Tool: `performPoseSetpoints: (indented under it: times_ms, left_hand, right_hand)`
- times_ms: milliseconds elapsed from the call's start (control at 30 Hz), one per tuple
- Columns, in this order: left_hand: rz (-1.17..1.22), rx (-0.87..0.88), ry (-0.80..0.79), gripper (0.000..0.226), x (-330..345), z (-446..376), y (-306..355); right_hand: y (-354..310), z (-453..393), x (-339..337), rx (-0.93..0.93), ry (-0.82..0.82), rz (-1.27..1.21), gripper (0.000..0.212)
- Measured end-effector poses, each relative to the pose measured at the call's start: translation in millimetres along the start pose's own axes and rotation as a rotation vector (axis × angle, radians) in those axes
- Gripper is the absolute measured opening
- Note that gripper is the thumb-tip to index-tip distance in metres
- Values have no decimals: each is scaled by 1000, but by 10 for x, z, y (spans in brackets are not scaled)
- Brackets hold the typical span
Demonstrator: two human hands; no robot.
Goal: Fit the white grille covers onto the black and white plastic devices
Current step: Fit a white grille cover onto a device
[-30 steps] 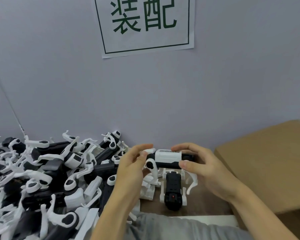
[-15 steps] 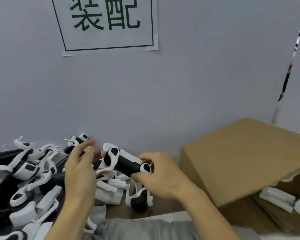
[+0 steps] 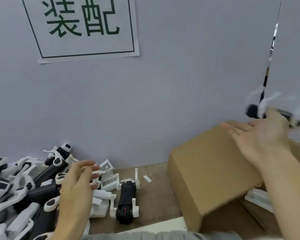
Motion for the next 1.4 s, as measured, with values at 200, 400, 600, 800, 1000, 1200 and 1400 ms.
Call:
performPoseSetpoints:
  times_ms: [200, 400, 600, 800, 1000, 1200, 1400]
  left_hand:
    - [-405, -40, -264, 20, 352, 220, -248]
    - [-848, 16, -556, 34, 594, 471, -431]
    - [-745, 79, -328, 9, 503, 413, -494]
    - [56, -318, 116, 28, 59, 259, -761]
    - [286, -311, -42, 34, 248, 250, -726]
    - [234, -225, -256, 36, 410, 328, -533]
    - [414, -224, -190, 24, 353, 323, -518]
  right_hand:
    - [592, 270, 638, 127, -297, 600, 31]
    - [1734, 635, 1006, -68, -494, 1407, 28]
    - [2211, 710, 762, -116, -362, 1235, 26]
    - [2313, 747, 805, -94, -476, 1225, 34]
    - [2488, 1120, 1032, 213, -759, 709, 36]
    - [2289, 978, 1017, -134, -665, 729, 30]
    - [2169, 1082, 1076, -536, -681, 1019, 58]
Point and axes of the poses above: each hand's wrist, its own z-axis away from the middle knuckle, its own x-axis out of the palm, y = z × x, the point moved 8 cm from there along -z, towards the middle knuckle, and after that the axes turned 9 degrees about z, right-handed, at the moved point
